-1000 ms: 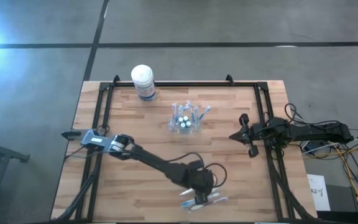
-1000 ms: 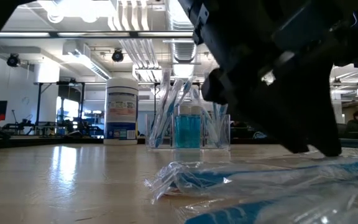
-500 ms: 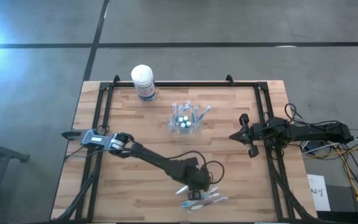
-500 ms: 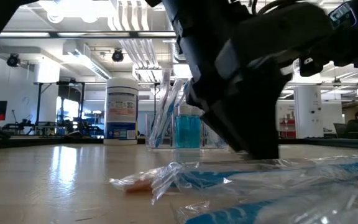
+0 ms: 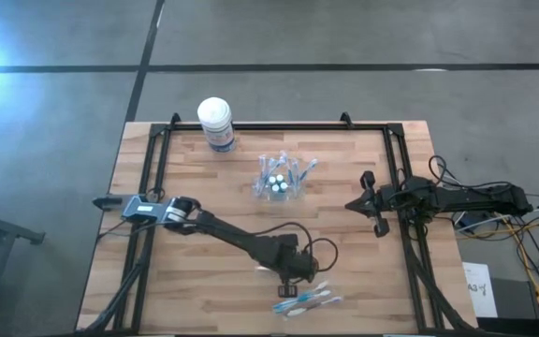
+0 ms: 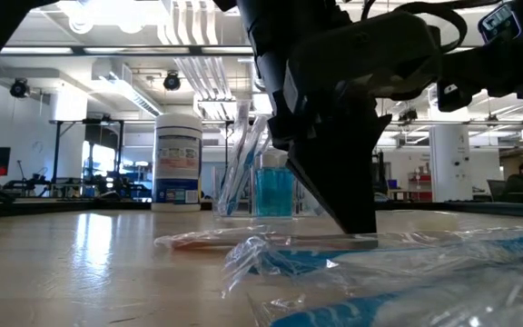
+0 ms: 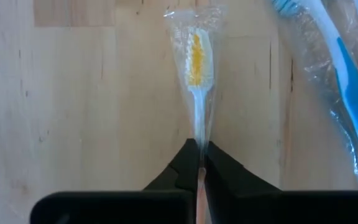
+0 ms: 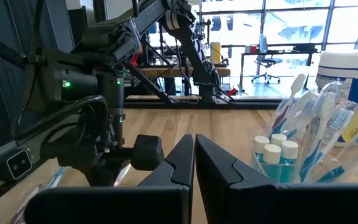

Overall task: Pick & Place toothbrushing station
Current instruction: Put the orange toothbrush into the transparent organizer

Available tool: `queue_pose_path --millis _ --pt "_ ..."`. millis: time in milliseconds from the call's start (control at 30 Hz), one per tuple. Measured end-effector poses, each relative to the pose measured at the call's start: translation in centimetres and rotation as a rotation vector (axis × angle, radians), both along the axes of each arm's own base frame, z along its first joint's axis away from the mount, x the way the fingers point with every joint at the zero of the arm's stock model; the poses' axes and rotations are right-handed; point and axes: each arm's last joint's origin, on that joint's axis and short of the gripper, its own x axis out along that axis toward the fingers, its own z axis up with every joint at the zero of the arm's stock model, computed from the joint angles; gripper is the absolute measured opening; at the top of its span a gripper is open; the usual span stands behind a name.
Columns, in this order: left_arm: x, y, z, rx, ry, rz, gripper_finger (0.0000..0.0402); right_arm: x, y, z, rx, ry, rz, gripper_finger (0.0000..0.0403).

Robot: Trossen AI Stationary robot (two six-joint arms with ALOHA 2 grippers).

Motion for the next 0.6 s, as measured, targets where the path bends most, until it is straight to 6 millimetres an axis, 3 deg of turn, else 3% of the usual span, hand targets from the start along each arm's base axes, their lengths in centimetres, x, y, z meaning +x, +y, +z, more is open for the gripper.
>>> queue_pose_path --millis 200,267,367,433,600 --pt "-0.1 0.3 2.8 0.066 -0.108 -0.04 0.0003 0.0 0.0 0.0 0.0 0.002 -0.001 0.0013" --pt "-0.5 0.6 5.3 0.115 -0.181 -0.061 0.0003 0.0 0.0 0.0 0.0 0.001 -0.001 0.0013" --pt "-1.8 1.3 10.8 0.173 -0.337 -0.059 0.0002 0.0 0.0 0.0 0.0 0.002 -0.001 0.0013" --pt "-3.2 1.9 13.4 0.206 -0.418 -0.055 0.0002 0.0 0.0 0.0 0.0 0.002 0.0 0.0013" --pt "-7.3 3.5 16.6 0.263 -0.613 -0.062 0.0001 0.0 0.0 -0.1 0.0 0.005 0.002 0.0013"
